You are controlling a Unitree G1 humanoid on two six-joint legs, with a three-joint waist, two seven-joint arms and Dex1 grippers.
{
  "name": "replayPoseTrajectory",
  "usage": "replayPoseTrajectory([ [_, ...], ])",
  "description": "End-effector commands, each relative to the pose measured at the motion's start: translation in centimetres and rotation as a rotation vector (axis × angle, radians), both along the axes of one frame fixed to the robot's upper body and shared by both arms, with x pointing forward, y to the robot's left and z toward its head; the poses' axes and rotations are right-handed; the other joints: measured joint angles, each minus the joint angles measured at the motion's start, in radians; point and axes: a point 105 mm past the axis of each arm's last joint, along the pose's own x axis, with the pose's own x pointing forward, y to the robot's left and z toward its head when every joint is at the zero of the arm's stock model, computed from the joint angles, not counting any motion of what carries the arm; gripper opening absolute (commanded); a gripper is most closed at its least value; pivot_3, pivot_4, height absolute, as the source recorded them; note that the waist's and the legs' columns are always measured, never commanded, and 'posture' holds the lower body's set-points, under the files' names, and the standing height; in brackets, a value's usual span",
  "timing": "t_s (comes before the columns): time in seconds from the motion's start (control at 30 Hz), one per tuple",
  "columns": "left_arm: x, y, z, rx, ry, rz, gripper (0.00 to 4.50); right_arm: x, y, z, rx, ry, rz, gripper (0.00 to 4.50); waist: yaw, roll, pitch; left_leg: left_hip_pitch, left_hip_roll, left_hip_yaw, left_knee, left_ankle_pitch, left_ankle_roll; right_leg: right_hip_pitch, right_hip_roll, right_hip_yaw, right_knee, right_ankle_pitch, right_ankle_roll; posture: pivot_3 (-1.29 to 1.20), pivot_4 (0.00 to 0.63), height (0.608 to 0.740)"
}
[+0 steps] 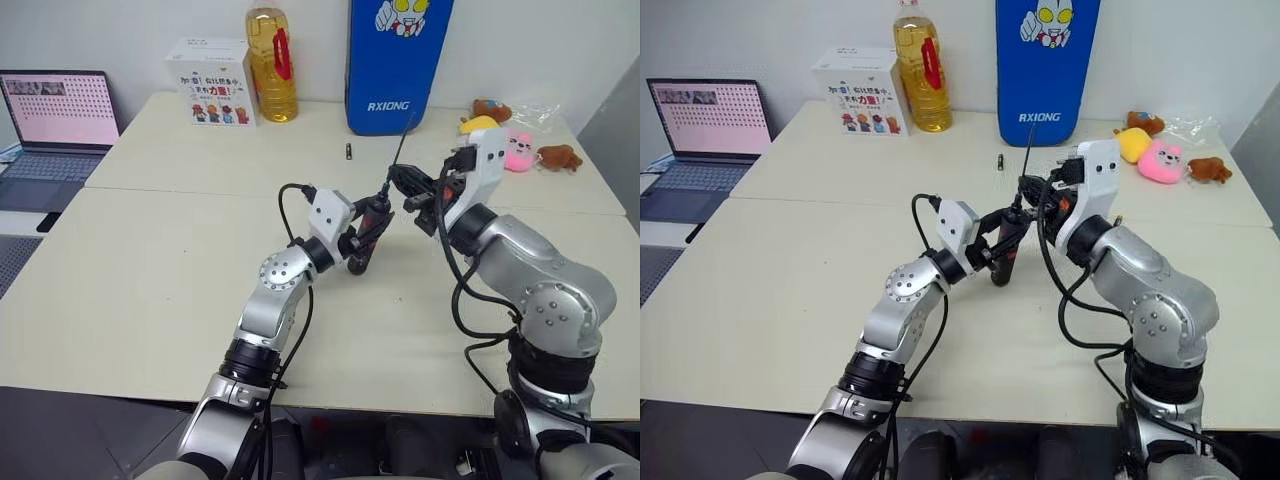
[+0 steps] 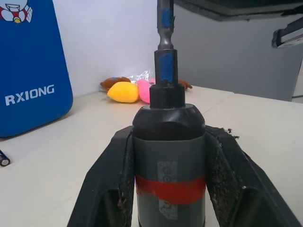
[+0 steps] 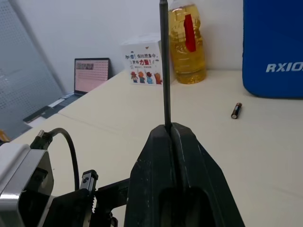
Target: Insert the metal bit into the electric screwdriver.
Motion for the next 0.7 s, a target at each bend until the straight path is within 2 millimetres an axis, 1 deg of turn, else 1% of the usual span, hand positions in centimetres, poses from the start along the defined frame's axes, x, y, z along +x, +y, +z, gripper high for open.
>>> replayPoseTrajectory([
  [0.03,-1.0,-0.4,4.1,-0.049,-0.176,-0.022,1.67,-0.2,0.7,-1.7,-0.051,0.123,0.094,0.02,0.000,0.000,0.000,0.000,0.000,0.000,0.000,0.000,0.000,0.000,0.000,0.000,0.000,0.000,0.000,0.00,0.150,0.740],
  [0.23,-0.9,-0.3,4.1,-0.053,-0.182,-0.013,1.67,0.1,0.4,-1.6,-0.075,0.151,0.109,0.02,0.000,0.000,0.000,0.000,0.000,0.000,0.000,0.000,0.000,0.000,0.000,0.000,0.000,0.000,0.000,0.00,0.150,0.740],
  [0.33,-0.8,-0.2,4.1,-0.053,-0.181,-0.007,1.67,0.2,0.3,-1.6,-0.103,0.132,0.096,0.02,0.000,0.000,0.000,0.000,0.000,0.000,0.000,0.000,0.000,0.000,0.000,0.000,0.000,0.000,0.000,0.00,0.150,0.740],
  [0.47,-0.8,-0.1,4.0,-0.046,-0.174,-0.010,1.67,0.6,0.0,-0.9,-0.092,0.090,0.073,0.02,-0.001,0.000,0.000,0.000,0.000,0.000,0.000,0.000,0.000,0.000,0.000,0.000,0.000,0.000,0.000,0.00,0.150,0.740],
  [0.57,-0.8,-0.1,4.0,-0.043,-0.172,-0.011,1.67,0.7,-0.3,0.2,-0.051,0.051,0.086,0.49,-0.001,0.000,0.000,0.000,0.000,0.000,0.000,0.000,0.000,0.000,0.000,0.000,0.000,0.000,0.000,0.00,0.150,0.740],
  [0.67,-0.6,0.1,4.0,-0.035,-0.156,-0.021,1.67,0.7,-1.1,2.5,0.011,-0.006,0.106,1.11,0.001,0.000,0.001,-0.001,0.000,0.000,0.000,0.000,0.000,-0.001,0.000,0.000,0.000,0.000,0.000,0.00,0.150,0.740],
  [0.7,-0.5,0.1,4.1,-0.023,-0.151,-0.028,1.67,0.6,-1.9,3.7,0.037,-0.034,0.108,1.34,0.001,0.000,0.001,-0.001,0.000,0.000,0.000,0.000,0.000,-0.001,0.000,0.000,0.000,0.000,0.000,0.00,0.150,0.740],
])
